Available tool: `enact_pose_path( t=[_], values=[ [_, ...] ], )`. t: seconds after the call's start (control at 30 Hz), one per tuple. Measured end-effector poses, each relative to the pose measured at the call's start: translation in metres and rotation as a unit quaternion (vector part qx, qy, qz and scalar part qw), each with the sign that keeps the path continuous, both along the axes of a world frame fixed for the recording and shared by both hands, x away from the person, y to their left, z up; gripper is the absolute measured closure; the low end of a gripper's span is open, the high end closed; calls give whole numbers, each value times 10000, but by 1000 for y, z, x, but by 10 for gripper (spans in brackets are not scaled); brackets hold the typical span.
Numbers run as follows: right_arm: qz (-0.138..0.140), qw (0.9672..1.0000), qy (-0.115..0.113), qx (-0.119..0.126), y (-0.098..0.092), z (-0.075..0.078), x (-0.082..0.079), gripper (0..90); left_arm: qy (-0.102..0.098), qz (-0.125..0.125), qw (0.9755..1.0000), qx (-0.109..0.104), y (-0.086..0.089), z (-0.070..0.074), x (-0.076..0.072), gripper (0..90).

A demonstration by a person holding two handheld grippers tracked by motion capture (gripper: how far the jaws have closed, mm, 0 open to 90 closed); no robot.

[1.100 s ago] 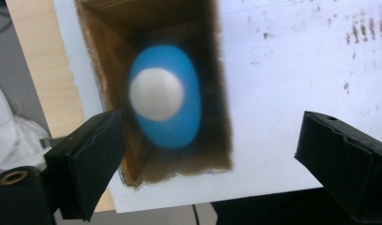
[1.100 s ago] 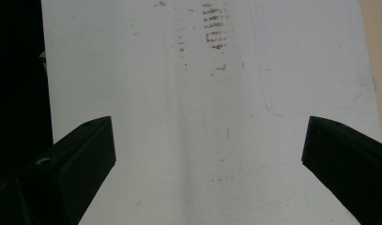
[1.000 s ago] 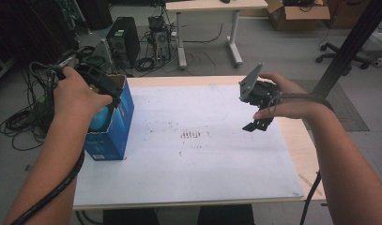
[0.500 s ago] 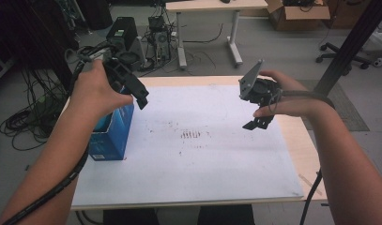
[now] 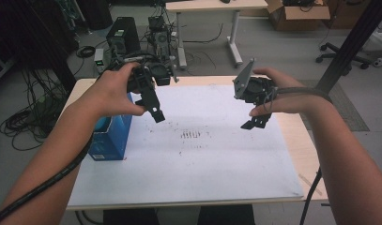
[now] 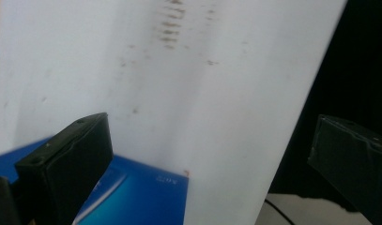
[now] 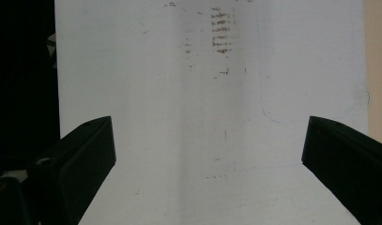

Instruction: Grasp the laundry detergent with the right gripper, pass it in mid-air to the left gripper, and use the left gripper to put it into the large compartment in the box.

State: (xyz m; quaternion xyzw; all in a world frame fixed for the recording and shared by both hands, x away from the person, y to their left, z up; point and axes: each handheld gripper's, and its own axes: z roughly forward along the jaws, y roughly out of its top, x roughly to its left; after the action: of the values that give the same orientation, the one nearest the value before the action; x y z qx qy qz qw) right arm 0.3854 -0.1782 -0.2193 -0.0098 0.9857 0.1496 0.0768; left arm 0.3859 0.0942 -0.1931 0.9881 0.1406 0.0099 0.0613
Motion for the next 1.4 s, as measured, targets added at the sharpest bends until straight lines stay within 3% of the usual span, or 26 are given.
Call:
enact_pose_path(
  t=[0.03, 0.13, 0.33, 0.47, 0.73, 1.0, 1.4],
  values=[
    [0, 10000, 0, 0, 0, 0, 0, 31, 0, 0, 10000, 0, 0, 0, 0, 2],
    [49, 9999, 27, -84, 4, 0, -2, 31, 352, -368, 9986, 146, -5, -11, -2, 2],
    [117, 9996, 112, -234, 7, -1, -2, 32, 564, -704, 9955, 283, -12, -21, -12, 2],
    [89, 9988, 194, -436, 9, -6, 0, 33, 583, -824, 9945, 294, -14, -23, -15, 1],
    [148, 9982, 179, -550, 17, -6, 6, 34, 552, -896, 9938, 367, -13, -33, -15, 2],
    [165, 9977, 213, -619, 22, -6, 11, 34, 579, -933, 9936, 254, -6, -32, -13, 1],
    [58, 9968, 257, -752, 15, -9, 15, 34, 557, -935, 9936, 306, -7, -29, -8, 1]
  ],
)
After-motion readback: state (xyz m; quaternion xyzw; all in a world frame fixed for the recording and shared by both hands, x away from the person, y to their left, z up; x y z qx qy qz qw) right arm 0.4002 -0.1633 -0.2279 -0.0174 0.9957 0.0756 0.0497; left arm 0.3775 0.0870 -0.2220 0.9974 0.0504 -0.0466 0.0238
